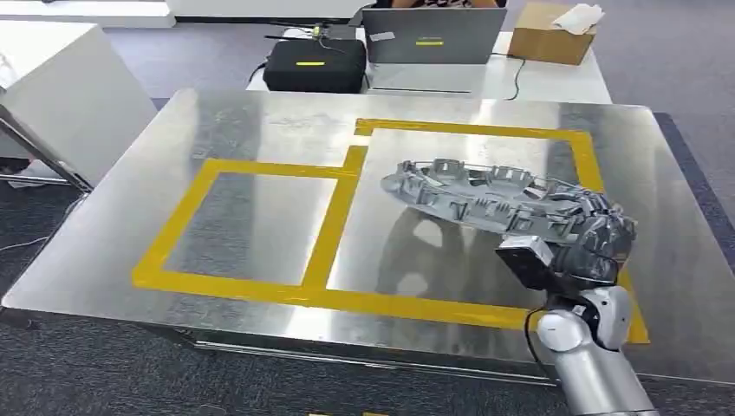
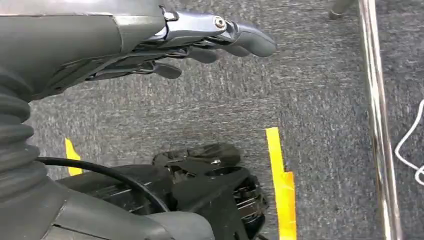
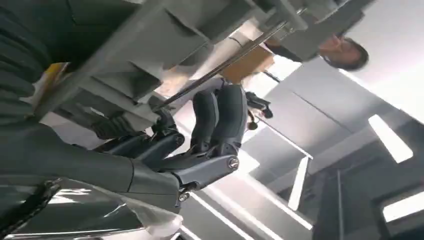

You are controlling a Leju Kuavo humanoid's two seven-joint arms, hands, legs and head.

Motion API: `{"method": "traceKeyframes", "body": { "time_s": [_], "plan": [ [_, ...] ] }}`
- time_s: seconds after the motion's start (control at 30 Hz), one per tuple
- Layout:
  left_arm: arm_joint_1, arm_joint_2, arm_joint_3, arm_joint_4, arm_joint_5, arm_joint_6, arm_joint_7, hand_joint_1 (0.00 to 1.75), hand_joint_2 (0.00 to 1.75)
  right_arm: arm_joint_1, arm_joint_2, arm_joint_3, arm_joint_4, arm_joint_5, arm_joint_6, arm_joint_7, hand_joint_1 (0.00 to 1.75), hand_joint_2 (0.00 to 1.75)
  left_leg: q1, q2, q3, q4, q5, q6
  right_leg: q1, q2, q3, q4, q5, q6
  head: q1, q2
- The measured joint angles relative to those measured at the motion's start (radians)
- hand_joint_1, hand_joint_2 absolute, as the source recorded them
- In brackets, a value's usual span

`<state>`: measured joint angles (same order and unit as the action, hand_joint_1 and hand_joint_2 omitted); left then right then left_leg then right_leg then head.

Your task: Take the parts from the cabinet and place them on the table.

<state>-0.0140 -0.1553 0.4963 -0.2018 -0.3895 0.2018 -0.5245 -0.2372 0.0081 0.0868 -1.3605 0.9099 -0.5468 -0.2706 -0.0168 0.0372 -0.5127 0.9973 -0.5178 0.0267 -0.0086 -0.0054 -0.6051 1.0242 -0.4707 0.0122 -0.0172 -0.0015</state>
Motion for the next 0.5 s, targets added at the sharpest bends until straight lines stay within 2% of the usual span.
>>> {"method": "traceKeyframes", "body": {
  "time_s": [0.13, 0.23, 0.37, 0.4, 0.5],
  "plan": [
    [-0.005, 0.008, -0.003, 0.000, -0.035, -0.024, 0.011, 0.00, 1.75, -0.082, -0.028, 0.097, 0.106, 0.130, 0.111, 0.036, 1.75, 1.75, 0.001, 0.000, 0.000, 0.000, 0.002, -0.011, 0.000, 0.000, 0.000, 0.000, 0.002, -0.003, 0.001, 0.000],
    [-0.009, 0.017, -0.007, 0.000, -0.054, -0.041, 0.030, 0.00, 1.75, -0.130, -0.037, 0.205, 0.163, 0.211, 0.177, 0.060, 1.75, 1.75, 0.001, 0.000, 0.000, 0.000, 0.003, -0.012, 0.000, 0.000, 0.000, 0.000, 0.003, -0.002, 0.000, 0.000],
    [-0.010, 0.025, -0.013, 0.000, -0.083, -0.039, 0.066, 0.00, 1.75, -0.175, -0.040, 0.332, 0.222, 0.281, 0.241, 0.146, 1.75, 1.75, 0.000, 0.000, 0.001, 0.000, 0.003, -0.012, -0.001, -0.001, 0.000, -0.001, 0.003, -0.002, 0.000, 0.000],
    [-0.009, 0.026, -0.015, 0.000, -0.087, -0.037, 0.073, 0.00, 1.75, -0.182, -0.043, 0.350, 0.235, 0.283, 0.247, 0.157, 0.00, 0.00, 0.000, 0.000, 0.001, 0.000, 0.003, -0.012, -0.001, -0.001, 0.000, -0.001, 0.003, -0.002, 0.001, 0.000],
    [-0.009, 0.026, -0.016, 0.000, -0.092, -0.033, 0.080, 0.00, 1.75, -0.196, -0.048, 0.378, 0.262, 0.285, 0.253, 0.172, 0.00, 0.00, 0.000, -0.001, 0.000, 0.000, 0.002, -0.012, -0.001, -0.001, 0.000, -0.002, 0.004, -0.001, 0.001, 0.000]
  ]
}}
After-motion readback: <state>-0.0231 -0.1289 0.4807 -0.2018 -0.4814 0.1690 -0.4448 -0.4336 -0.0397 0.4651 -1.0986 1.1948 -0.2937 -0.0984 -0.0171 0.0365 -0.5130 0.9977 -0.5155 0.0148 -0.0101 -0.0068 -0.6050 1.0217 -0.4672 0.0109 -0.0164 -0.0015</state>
